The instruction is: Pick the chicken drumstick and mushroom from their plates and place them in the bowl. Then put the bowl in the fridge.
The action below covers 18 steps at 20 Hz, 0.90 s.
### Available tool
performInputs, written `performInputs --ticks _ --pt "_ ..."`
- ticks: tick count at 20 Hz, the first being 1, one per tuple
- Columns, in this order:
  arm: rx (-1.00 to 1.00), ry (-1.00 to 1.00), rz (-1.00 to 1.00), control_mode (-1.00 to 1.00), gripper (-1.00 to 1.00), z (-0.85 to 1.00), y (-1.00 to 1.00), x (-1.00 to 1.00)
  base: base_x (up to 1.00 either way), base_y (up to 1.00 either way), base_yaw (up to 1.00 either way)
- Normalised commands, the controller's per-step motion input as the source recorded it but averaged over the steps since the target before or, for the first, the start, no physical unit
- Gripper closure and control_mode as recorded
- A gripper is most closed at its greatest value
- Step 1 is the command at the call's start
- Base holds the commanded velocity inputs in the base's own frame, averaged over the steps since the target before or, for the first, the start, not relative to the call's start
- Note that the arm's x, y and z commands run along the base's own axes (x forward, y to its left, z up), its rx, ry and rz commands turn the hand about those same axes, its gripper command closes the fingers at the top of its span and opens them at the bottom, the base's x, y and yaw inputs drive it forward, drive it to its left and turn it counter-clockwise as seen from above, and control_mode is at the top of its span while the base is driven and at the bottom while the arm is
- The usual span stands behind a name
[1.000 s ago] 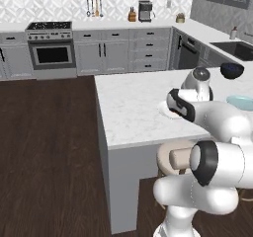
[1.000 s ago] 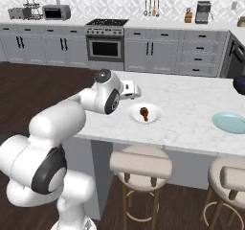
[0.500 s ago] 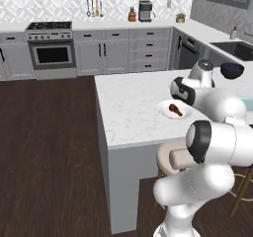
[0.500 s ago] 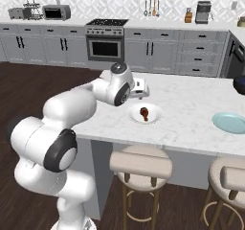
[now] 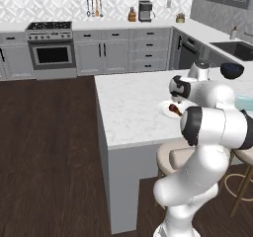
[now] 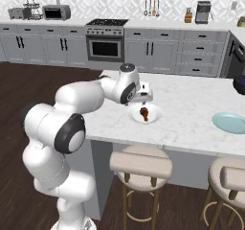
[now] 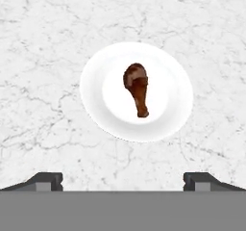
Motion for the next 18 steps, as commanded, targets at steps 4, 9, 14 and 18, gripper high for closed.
performInputs --ticks 4,9,14,18 --pt "0.01 0.07 0.00 -1.00 -1.00 -0.35 0.02 0.21 0.00 0.00 0.00" --pt "0.01 0.00 0.00 -1.00 -1.00 -0.39 0.00 0.26 0.00 0.00 0.00" --pt "0.00 0.00 0.00 -1.00 -1.00 -0.34 0.00 0.25 0.00 0.00 0.00" --pt "0.00 0.00 0.00 -1.00 -1.00 -0.28 -0.06 0.18 0.00 0.00 0.00"
